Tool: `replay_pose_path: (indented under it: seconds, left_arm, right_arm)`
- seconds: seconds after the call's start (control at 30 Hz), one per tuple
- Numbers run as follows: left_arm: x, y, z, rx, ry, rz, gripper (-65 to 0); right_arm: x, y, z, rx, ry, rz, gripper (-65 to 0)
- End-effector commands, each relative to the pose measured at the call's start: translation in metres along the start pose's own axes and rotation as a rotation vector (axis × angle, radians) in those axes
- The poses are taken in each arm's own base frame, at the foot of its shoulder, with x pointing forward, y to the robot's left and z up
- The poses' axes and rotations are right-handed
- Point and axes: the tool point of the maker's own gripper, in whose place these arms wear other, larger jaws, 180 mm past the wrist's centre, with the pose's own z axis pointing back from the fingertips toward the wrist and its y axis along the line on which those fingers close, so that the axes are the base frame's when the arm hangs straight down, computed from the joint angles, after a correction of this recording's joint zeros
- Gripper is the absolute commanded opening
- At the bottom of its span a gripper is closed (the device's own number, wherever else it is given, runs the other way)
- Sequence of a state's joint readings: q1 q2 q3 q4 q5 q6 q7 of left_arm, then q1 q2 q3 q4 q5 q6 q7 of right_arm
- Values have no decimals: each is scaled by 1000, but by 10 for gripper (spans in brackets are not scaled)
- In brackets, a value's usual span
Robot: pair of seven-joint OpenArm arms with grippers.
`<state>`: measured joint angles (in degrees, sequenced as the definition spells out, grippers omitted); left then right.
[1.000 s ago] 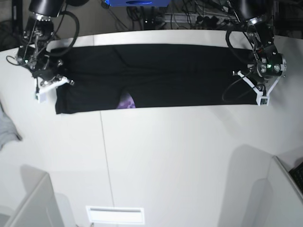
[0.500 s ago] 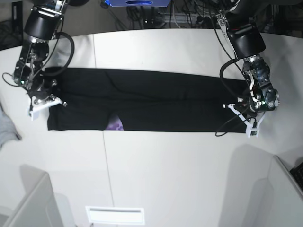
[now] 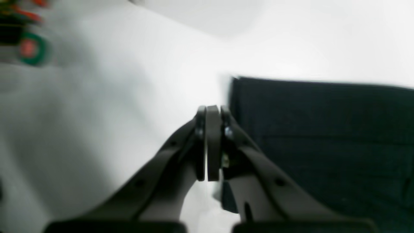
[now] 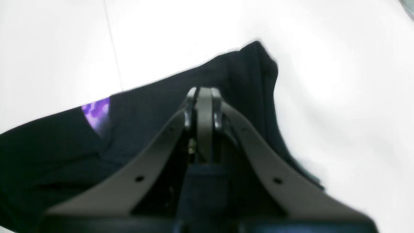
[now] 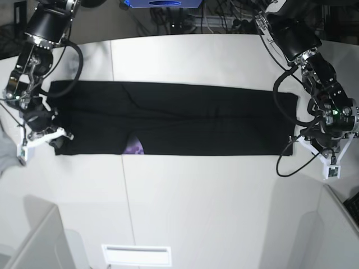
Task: Fold the T-shirt properly
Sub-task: 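Grasp the folded strip's ends with both grippers and pull it flat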
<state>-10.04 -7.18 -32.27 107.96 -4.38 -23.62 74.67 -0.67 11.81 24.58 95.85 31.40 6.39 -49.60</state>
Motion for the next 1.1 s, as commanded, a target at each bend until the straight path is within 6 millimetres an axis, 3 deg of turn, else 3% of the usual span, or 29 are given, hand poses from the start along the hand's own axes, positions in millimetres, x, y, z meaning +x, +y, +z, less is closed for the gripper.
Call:
replay_pose_path:
  seconds: [0.0, 0.23, 0.27, 0.47, 0.53, 0.7, 0.9, 1.07]
  left_arm:
    - [6, 6, 8, 17, -37, -3, -650]
    - [-38, 14, 12, -97, -18, 153, -650]
    - [-41, 14, 13, -116, -23, 178, -612]
    - [-62, 6, -3, -233, 13, 312, -94]
    - [-67, 2, -13, -250, 17, 337, -10]
    - [-82, -23, -43, -320, 57, 334, -56]
    - [-105, -34, -60, -348, 118, 366, -155]
    - [-121, -37, -66, -356, 166, 392, -347]
  right_arm:
    - [14, 4, 7, 13, -51, 15, -650]
    - [-30, 6, 12, 14, 25, -5, -650]
    - [-33, 4, 12, 11, 32, -6, -650]
    - [-44, 1, 14, 5, 59, -8, -650]
    - [-44, 2, 14, 5, 59, -7, -650]
    - [-43, 2, 15, 6, 55, -5, -650]
    - [-49, 0, 16, 1, 69, -6, -650]
    - [-50, -2, 17, -4, 68, -8, -650]
